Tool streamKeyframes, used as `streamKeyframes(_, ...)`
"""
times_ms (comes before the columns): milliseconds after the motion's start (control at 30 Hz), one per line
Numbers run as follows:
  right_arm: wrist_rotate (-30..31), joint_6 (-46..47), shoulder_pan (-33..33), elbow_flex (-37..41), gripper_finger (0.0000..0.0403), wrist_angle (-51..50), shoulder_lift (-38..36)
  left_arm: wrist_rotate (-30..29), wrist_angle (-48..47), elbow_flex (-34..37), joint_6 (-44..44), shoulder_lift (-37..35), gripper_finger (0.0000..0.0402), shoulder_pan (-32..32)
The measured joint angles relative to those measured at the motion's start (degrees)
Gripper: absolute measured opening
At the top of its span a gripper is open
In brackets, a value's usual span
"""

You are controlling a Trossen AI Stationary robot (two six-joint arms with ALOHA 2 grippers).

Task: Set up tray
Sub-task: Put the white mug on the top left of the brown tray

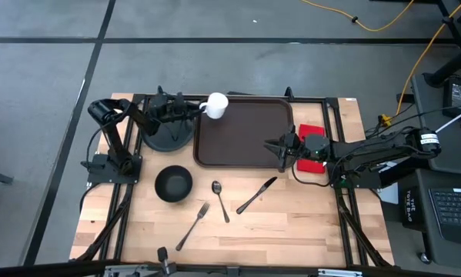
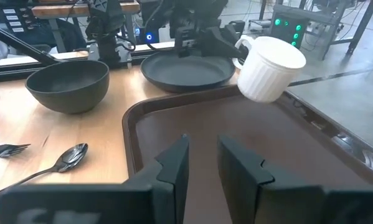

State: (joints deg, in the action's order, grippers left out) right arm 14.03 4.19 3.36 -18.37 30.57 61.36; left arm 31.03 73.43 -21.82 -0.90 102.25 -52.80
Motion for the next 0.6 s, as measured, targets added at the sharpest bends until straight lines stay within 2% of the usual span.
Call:
streamKeyframes(267, 3.4, 0.2, 0.0, 0.0, 0.0087, 0.0, 0.0, -2.8, -2.0, -0.5, -2.7, 0.0, 0.0038, -0.1)
streamKeyframes(600, 4.4, -0.2, 0.2, 0.0, 0.0087, 0.5, 0.0, -2.6, -5.7, -0.5, -4.0, 0.0, 0.0038, 0.6)
